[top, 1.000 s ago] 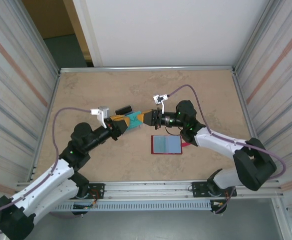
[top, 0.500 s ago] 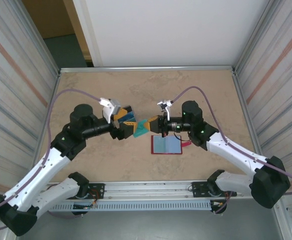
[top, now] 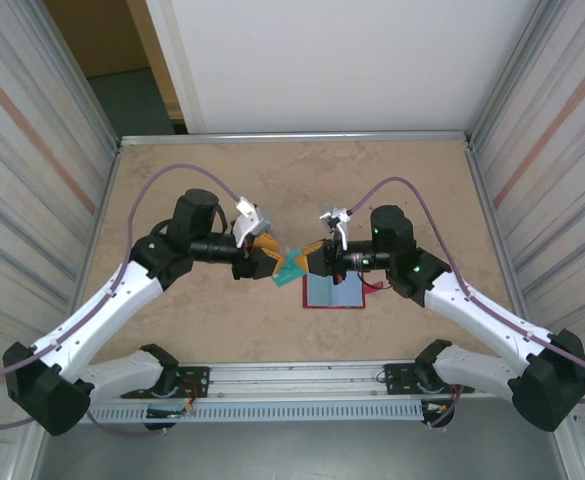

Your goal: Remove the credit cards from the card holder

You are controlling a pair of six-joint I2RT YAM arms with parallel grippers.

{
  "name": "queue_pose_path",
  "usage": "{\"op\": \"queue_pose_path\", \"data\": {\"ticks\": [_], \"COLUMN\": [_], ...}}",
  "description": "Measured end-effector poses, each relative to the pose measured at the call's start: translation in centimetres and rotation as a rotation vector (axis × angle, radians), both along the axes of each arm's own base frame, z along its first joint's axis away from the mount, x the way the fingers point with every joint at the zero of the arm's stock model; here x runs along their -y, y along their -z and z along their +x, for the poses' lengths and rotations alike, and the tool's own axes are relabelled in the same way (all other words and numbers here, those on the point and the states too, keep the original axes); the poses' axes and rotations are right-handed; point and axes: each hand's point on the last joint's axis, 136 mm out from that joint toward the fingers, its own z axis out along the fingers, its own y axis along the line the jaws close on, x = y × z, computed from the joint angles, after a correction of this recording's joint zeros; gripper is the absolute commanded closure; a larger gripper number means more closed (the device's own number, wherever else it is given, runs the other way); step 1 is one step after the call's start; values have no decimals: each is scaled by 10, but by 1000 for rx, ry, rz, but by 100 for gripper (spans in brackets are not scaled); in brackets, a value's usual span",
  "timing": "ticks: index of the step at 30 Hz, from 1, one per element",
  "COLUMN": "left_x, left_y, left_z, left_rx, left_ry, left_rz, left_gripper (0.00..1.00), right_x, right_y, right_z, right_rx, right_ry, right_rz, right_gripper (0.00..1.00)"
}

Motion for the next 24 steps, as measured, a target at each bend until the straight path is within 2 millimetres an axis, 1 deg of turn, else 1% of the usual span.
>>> {"op": "queue_pose_path", "data": {"ticks": [2,4,6,9,10,13,16,17,18,19,20,21,22,24], "left_x": [1,4,7,11,12,15,16,16,16,17,17,18,18,16], "left_y": [3,7,10,15,16,16,16,16,16,16,16,16,17,20], "left_z": [-1,-2,-4,-6,-7,-11,-11,-11,-11,-10,-10,-10,-9,-4], "left_rx": [-11,-18,-25,-30,-30,-33,-32,-32,-33,-31,-26,-21,-16,0], "left_ry": [17,35,54,79,88,115,127,129,129,130,132,131,127,103], "left_rz": [8,17,27,40,42,42,44,44,44,44,44,48,53,73], "left_gripper": [56,63,67,79,86,99,100,100,100,100,100,100,100,100], "right_x": [0,0,1,1,1,3,3,4,5,5,7,8,10,16], "right_y": [1,2,4,4,5,8,8,9,9,9,10,10,9,4], "right_z": [0,0,-1,-1,-1,1,2,2,2,2,3,4,5,6], "right_rx": [0,4,3,0,-2,-9,3,7,8,10,11,16,28,56], "right_ry": [-1,-2,-3,-3,-2,9,11,14,20,25,33,46,55,91], "right_rz": [-5,-9,-14,-19,-22,-34,-38,-41,-44,-47,-52,-58,-61,-68], "right_gripper": [100,100,100,100,100,100,100,95,87,82,71,63,60,49]}}
